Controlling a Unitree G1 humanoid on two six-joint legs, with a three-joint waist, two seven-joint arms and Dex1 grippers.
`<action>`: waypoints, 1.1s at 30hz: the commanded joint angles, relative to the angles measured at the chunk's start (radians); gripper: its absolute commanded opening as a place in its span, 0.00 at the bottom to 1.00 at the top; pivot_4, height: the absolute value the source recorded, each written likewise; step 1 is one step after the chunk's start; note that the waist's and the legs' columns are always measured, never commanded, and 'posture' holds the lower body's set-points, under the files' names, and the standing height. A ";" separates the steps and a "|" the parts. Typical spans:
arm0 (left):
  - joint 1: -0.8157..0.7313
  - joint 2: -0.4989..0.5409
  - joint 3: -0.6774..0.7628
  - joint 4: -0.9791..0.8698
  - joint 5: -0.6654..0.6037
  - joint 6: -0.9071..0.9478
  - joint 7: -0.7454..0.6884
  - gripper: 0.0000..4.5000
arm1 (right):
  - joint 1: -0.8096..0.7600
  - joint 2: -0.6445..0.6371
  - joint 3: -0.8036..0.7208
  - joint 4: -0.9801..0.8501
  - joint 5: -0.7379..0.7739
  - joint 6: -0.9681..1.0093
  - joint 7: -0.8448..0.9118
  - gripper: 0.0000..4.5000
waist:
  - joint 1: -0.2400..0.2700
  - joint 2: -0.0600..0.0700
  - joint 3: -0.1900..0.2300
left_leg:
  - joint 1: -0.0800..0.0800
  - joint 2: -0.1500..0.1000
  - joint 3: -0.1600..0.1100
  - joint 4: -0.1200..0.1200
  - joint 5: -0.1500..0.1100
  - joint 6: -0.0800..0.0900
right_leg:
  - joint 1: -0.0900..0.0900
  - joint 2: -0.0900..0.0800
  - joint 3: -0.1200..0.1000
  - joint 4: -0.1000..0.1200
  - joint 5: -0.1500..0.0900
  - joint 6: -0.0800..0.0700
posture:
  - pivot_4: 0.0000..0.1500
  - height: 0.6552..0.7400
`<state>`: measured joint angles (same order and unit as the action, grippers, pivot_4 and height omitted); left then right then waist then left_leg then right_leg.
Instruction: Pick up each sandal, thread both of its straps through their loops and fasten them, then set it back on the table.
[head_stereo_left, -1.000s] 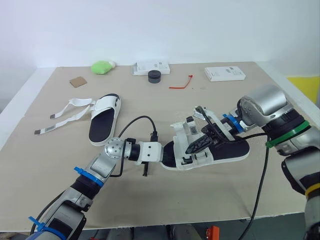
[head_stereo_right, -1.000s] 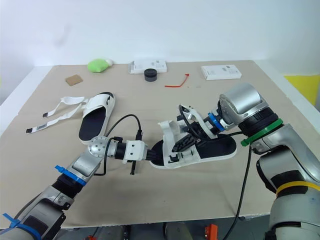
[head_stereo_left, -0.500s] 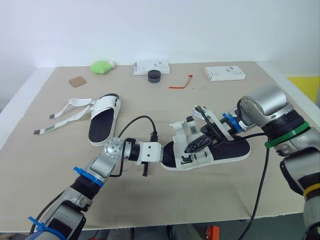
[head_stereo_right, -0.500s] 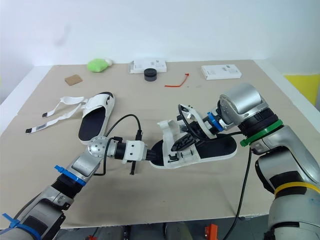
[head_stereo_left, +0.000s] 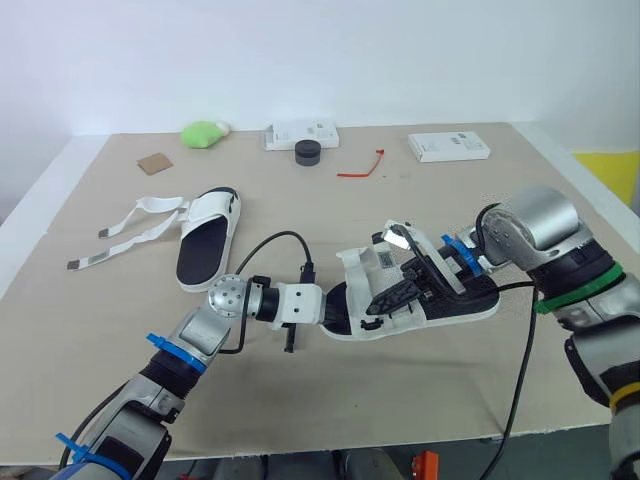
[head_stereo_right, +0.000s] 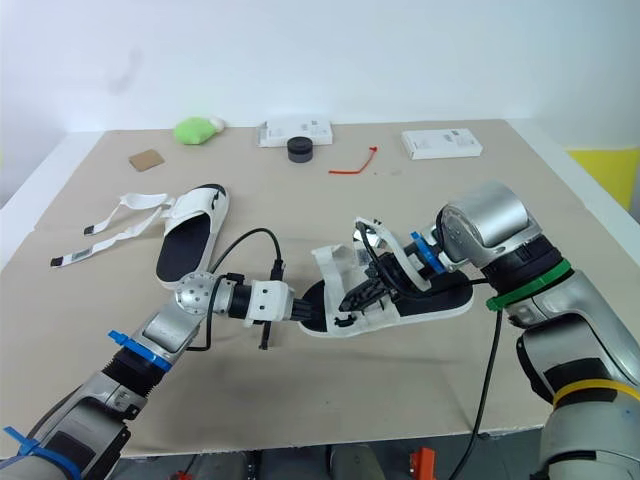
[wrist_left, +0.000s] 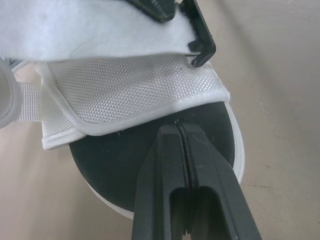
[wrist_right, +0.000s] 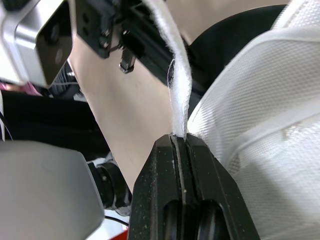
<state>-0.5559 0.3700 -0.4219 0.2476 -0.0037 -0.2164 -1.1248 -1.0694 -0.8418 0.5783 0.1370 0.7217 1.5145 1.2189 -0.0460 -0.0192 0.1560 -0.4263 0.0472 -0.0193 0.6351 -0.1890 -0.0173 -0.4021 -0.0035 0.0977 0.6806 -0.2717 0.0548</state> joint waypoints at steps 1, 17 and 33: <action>0.025 0.021 -0.031 0.039 0.037 0.037 -0.018 0.00 | 0.023 -0.023 -0.030 -0.067 -0.004 -0.053 0.025 0.01 | 0.000 0.000 0.000 | 0.000 0.000 0.000 0.000 0.000 0.000 | 0.000 0.000 0.000 0.000 0.000 0.000 | 1.00 1.00; 0.020 0.024 -0.031 0.035 0.037 0.042 -0.029 0.00 | 0.133 -0.096 0.055 -0.180 -0.216 -0.337 0.107 0.22 | -0.001 -0.001 0.000 | 0.003 0.001 0.001 0.000 0.000 0.000 | 0.002 0.000 0.000 0.000 -0.001 -0.002 | 1.00 1.00; 0.012 0.015 -0.037 0.039 0.037 0.043 -0.032 0.00 | 0.244 -0.325 -0.254 -0.380 -0.055 -0.301 0.240 0.76 | 0.004 -0.002 0.001 | 0.001 0.000 0.001 -0.002 0.000 0.000 | 0.000 -0.001 0.000 0.000 -0.003 -0.003 | 1.00 1.00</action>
<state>-0.5684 0.3671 -0.4266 0.2466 -0.0061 -0.1989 -1.1440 -0.8551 -1.1300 0.4090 -0.1668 0.6088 1.1789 1.4589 -0.0418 -0.0211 0.1568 -0.4250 0.0472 -0.0184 0.6334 -0.1892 -0.0179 -0.4017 -0.0043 0.0977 0.6803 -0.2744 0.0533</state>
